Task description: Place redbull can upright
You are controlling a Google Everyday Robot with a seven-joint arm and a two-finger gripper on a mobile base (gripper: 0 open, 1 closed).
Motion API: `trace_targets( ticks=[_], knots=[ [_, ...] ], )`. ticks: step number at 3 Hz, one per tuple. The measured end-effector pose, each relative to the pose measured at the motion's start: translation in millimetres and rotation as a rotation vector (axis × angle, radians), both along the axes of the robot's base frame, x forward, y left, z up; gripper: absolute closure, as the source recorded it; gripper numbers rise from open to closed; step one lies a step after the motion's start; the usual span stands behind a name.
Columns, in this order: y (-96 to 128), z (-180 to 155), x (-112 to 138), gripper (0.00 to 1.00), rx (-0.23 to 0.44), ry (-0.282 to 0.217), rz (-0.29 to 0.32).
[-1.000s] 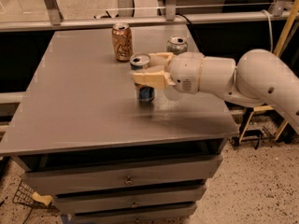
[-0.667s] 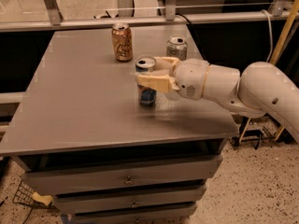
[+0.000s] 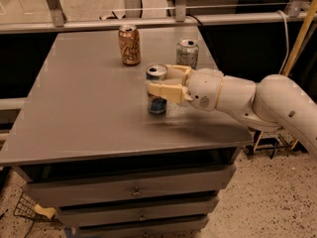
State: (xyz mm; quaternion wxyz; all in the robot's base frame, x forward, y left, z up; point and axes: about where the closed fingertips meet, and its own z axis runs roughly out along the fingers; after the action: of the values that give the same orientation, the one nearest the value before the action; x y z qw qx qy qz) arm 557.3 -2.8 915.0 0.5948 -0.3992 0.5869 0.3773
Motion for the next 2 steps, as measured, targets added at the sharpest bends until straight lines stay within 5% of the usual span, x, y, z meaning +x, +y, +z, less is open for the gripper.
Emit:
trace_targets(
  ticks=[2],
  knots=[
    [4.4,1.6,-1.1,0.33,-0.002,-0.004,0.005]
  ],
)
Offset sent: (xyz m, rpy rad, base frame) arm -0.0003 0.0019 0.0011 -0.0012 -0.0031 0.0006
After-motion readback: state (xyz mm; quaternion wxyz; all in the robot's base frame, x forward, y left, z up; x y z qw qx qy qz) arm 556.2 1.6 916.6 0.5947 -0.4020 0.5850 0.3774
